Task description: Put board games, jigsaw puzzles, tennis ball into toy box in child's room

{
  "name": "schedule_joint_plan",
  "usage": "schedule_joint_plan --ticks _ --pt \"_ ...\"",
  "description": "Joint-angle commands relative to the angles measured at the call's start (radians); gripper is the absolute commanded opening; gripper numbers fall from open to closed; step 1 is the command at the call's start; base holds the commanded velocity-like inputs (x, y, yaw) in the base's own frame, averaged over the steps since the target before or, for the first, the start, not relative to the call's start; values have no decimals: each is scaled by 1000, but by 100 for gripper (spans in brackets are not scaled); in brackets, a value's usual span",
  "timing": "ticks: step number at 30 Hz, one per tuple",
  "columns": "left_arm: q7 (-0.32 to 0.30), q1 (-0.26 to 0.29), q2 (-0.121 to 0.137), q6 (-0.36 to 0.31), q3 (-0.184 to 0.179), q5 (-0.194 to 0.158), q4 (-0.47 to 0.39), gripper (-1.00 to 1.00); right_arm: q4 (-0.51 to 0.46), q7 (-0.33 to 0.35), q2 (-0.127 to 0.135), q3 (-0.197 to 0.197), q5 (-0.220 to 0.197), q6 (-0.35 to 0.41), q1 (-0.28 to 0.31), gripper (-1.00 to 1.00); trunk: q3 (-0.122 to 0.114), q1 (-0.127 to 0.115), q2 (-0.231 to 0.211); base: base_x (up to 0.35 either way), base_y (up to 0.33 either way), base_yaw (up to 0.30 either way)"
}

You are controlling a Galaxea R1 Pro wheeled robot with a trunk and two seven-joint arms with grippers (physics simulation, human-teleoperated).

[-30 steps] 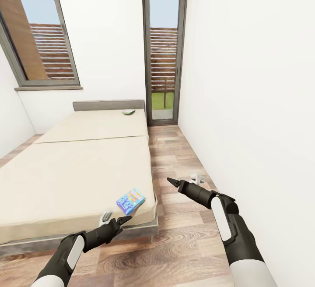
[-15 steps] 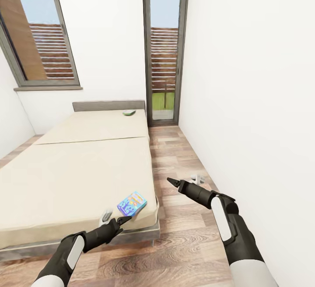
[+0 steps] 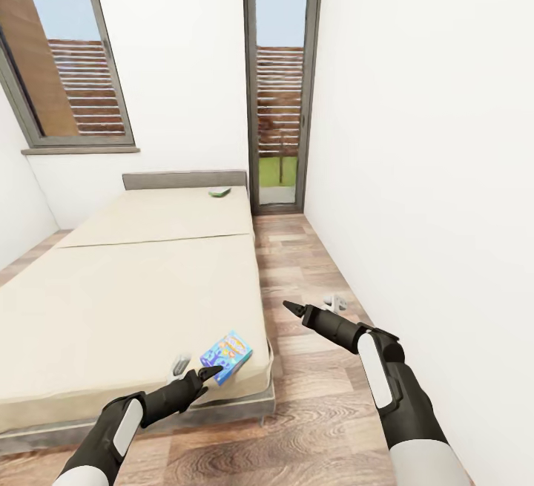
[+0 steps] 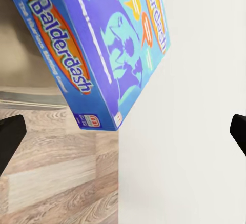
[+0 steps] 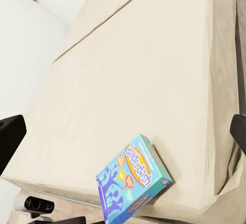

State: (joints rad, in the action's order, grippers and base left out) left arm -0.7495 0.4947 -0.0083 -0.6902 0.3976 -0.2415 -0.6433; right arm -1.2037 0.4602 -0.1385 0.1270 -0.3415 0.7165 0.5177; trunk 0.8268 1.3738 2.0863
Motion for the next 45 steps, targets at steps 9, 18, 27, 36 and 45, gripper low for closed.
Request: schedule_joint_plan --ticks 9,18,27,36,45 --pt "-2 1 -1 -7 6 -2 0 100 0 3 -1 3 -2 8 1 100 4 4 7 6 3 0" --pt "-1 1 -1 -8 5 -1 1 100 0 3 -1 3 -2 8 1 100 32 38 70 0 0 0" --pt "-1 1 -2 -8 4 -2 1 100 0 3 -1 3 -2 8 1 100 32 38 70 0 0 0" --pt "-1 1 -2 -6 2 -1 1 100 0 3 -1 3 -2 8 1 100 32 38 70 26 0 0" --pt "-2 1 -3 -6 1 -1 1 100 0 3 -1 3 -2 8 1 100 32 38 70 93 0 0"
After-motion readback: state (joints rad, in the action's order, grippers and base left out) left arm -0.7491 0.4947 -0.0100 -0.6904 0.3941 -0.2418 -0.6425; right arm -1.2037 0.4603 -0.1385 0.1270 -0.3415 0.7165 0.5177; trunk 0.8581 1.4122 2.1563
